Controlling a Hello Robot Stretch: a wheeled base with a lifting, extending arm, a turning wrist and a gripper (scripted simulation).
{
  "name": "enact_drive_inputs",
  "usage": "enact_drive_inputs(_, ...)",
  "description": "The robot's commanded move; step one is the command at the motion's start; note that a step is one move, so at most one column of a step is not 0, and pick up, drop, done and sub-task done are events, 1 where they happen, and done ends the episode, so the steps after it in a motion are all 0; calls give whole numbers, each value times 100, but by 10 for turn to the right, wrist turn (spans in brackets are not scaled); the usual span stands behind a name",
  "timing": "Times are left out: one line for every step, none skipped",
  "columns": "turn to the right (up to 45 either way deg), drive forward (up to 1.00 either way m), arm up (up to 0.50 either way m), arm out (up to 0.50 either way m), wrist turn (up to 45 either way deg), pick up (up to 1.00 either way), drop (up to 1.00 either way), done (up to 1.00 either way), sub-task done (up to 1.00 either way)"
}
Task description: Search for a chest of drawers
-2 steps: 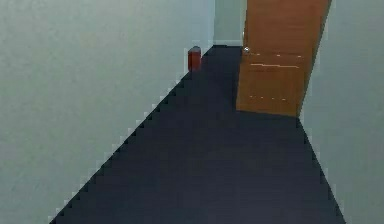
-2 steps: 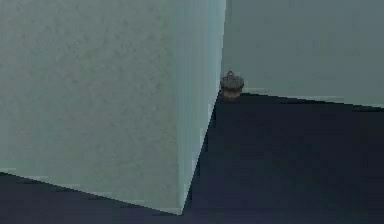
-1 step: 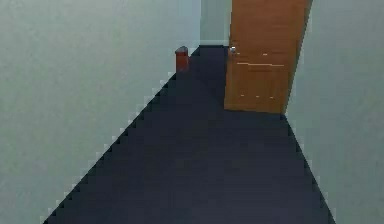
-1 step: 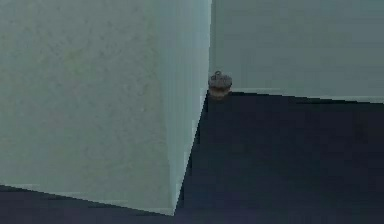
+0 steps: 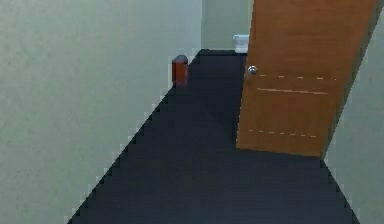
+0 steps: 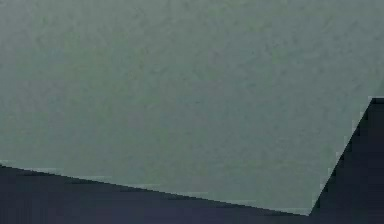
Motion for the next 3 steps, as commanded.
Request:
enact_drive_inputs(0, 100, 0, 0, 0, 0, 0, 0, 0)
enact_drive_inputs(0, 70, 0, 0, 0, 0, 0, 0, 0)
enact_drive_inputs(120, 0, 0, 0, 0, 0, 0, 0, 0)
